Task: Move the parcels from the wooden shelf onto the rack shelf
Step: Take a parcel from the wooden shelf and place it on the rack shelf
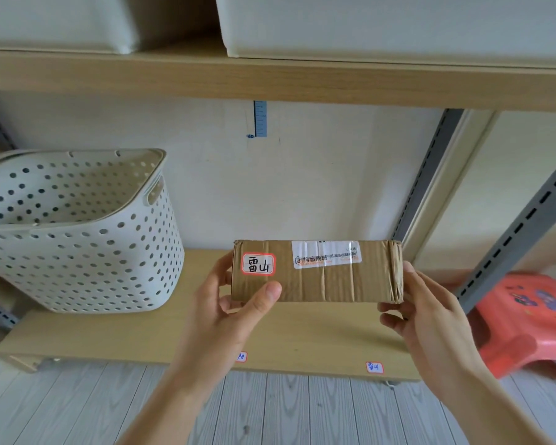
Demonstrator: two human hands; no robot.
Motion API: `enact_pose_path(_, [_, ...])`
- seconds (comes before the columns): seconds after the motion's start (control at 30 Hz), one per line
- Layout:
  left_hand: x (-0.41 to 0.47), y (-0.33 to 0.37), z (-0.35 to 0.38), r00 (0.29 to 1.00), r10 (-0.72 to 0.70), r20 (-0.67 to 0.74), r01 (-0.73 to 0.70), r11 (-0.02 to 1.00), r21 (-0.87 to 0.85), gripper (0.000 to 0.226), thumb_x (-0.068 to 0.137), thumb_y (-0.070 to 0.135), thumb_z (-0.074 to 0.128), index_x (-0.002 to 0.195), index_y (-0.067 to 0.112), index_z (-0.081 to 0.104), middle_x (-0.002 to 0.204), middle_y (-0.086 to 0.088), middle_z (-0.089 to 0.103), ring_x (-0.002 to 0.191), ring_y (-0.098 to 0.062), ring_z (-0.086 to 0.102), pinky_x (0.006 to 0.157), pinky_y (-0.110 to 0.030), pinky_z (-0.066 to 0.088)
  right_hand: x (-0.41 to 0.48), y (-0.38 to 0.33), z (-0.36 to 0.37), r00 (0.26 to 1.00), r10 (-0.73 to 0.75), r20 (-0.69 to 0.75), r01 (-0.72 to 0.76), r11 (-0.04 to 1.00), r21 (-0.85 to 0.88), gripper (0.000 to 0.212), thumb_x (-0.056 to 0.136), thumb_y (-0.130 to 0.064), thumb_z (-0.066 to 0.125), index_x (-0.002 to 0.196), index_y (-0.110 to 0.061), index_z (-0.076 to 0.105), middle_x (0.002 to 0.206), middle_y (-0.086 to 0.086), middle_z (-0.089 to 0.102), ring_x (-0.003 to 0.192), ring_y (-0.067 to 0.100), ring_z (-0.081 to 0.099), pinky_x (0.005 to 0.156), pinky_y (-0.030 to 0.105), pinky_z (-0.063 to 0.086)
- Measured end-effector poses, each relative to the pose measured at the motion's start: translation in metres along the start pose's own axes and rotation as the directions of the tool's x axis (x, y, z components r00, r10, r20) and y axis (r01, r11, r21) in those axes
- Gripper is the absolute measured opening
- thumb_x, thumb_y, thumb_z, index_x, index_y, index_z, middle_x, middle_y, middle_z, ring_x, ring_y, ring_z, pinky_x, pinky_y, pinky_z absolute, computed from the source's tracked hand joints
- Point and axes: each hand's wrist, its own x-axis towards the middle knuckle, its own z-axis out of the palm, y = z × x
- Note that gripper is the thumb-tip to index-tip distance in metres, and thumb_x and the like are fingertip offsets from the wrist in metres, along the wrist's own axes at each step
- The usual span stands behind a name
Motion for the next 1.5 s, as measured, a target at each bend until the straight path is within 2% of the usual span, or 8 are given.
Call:
enact_pose_path(0.2, [-0.004, 0.004, -0.004, 1.0, -0.007, 0.017, 0.007, 0.998, -0.055, 0.047, 0.085, 0.045, 0.073, 0.13, 0.036, 0.059, 0.118, 0.016, 0.074, 0.104, -0.001, 0.074, 0.081, -0.018, 0.058, -0.004, 0.006, 0.006, 0.991, -0.059, 0.121, 0.061, 0.998, -0.012, 0.072, 0.069, -0.074, 0.071, 0.119, -0.021, 0.076, 0.114, -0.002, 0.08, 0.112, 0.021, 0.069, 0.1, 0.051, 0.053])
enact_pose_path(0.33, [0.001, 0.002, -0.008, 0.984, -0.003, -0.175, -0.003, 1.0, -0.031, 0.025, 0.094, 0.043, 0.06, 0.114, 0.029, 0.066, 0.109, 0.015, 0.074, 0.094, 0.005, 0.07, 0.089, -0.029, 0.054, -0.006, 0.0, 0.009, 0.962, -0.212, 0.174, 0.207, 0.977, 0.049, 0.025, 0.095, -0.024, 0.062, 0.114, -0.015, 0.076, 0.104, 0.004, 0.083, 0.095, 0.017, 0.077, 0.096, 0.042, 0.055])
enact_pose_path(0.43, [0.004, 0.001, -0.009, 0.975, 0.029, -0.221, -0.03, 1.0, -0.001, 0.02, 0.096, 0.026, 0.063, 0.116, 0.027, 0.069, 0.109, 0.02, 0.076, 0.094, 0.009, 0.07, 0.081, -0.021, 0.055, -0.007, 0.0, 0.008, 0.955, -0.22, 0.201, 0.211, 0.975, 0.066, 0.028, 0.1, -0.001, 0.052, 0.113, -0.015, 0.074, 0.101, 0.003, 0.084, 0.092, 0.013, 0.078, 0.088, 0.029, 0.061])
enact_pose_path(0.57, [0.002, 0.001, -0.008, 0.977, 0.077, -0.198, -0.076, 0.997, 0.012, 0.021, 0.095, 0.025, 0.063, 0.113, 0.035, 0.069, 0.101, 0.028, 0.078, 0.092, 0.011, 0.071, 0.076, -0.008, 0.055, -0.004, 0.003, 0.007, 0.957, -0.219, 0.193, 0.211, 0.976, 0.058, 0.033, 0.099, 0.006, 0.05, 0.109, -0.016, 0.073, 0.096, 0.0, 0.083, 0.088, 0.011, 0.077, 0.078, 0.022, 0.06])
enact_pose_path(0.9, [0.014, -0.016, -0.017, 0.961, 0.098, -0.258, -0.064, 0.989, 0.136, 0.029, 0.093, 0.013, 0.07, 0.107, 0.038, 0.068, 0.103, 0.003, 0.08, 0.095, -0.006, 0.076, 0.073, -0.004, 0.053, -0.004, 0.013, 0.016, 0.934, -0.308, 0.18, 0.34, 0.922, -0.188, 0.047, 0.094, 0.0, 0.067, 0.102, -0.045, 0.079, 0.106, -0.004, 0.083, 0.106, 0.018, 0.075, 0.094, 0.035, 0.055])
enact_pose_path(1.0, [0.03, -0.038, -0.023, 0.96, 0.045, -0.277, 0.021, 0.973, 0.231, 0.023, 0.093, 0.019, 0.072, 0.116, 0.024, 0.072, 0.095, -0.001, 0.079, 0.085, -0.017, 0.075, 0.066, -0.01, 0.055, 0.004, 0.034, 0.023, 0.955, -0.267, 0.127, 0.292, 0.917, -0.273, 0.035, 0.094, -0.008, 0.072, 0.109, -0.039, 0.077, 0.1, -0.002, 0.082, 0.097, 0.018, 0.077, 0.085, 0.033, 0.059])
enact_pose_path(1.17, [0.068, -0.092, -0.038, 0.934, -0.182, -0.308, 0.26, 0.937, 0.233, 0.025, 0.093, 0.03, 0.071, 0.09, 0.007, 0.078, 0.081, -0.011, 0.078, 0.075, -0.026, 0.07, 0.079, -0.052, 0.06, 0.041, 0.084, 0.043, 0.992, -0.115, 0.045, 0.123, 0.871, -0.476, 0.031, 0.087, -0.042, 0.074, 0.111, -0.022, 0.075, 0.091, -0.005, 0.081, 0.085, 0.017, 0.078, 0.081, 0.05, 0.064])
enact_pose_path(1.5, [0.1, -0.225, -0.054, 0.817, -0.469, -0.335, 0.556, 0.795, 0.243, 0.031, 0.093, 0.028, 0.072, 0.122, 0.016, 0.076, 0.093, -0.003, 0.078, 0.073, -0.025, 0.073, 0.079, -0.042, 0.063, 0.105, 0.198, 0.088, 0.99, 0.05, 0.129, 0.052, 0.732, -0.68, 0.033, 0.089, -0.029, 0.074, 0.121, -0.021, 0.074, 0.106, -0.001, 0.078, 0.089, 0.02, 0.072, 0.077, 0.029, 0.055])
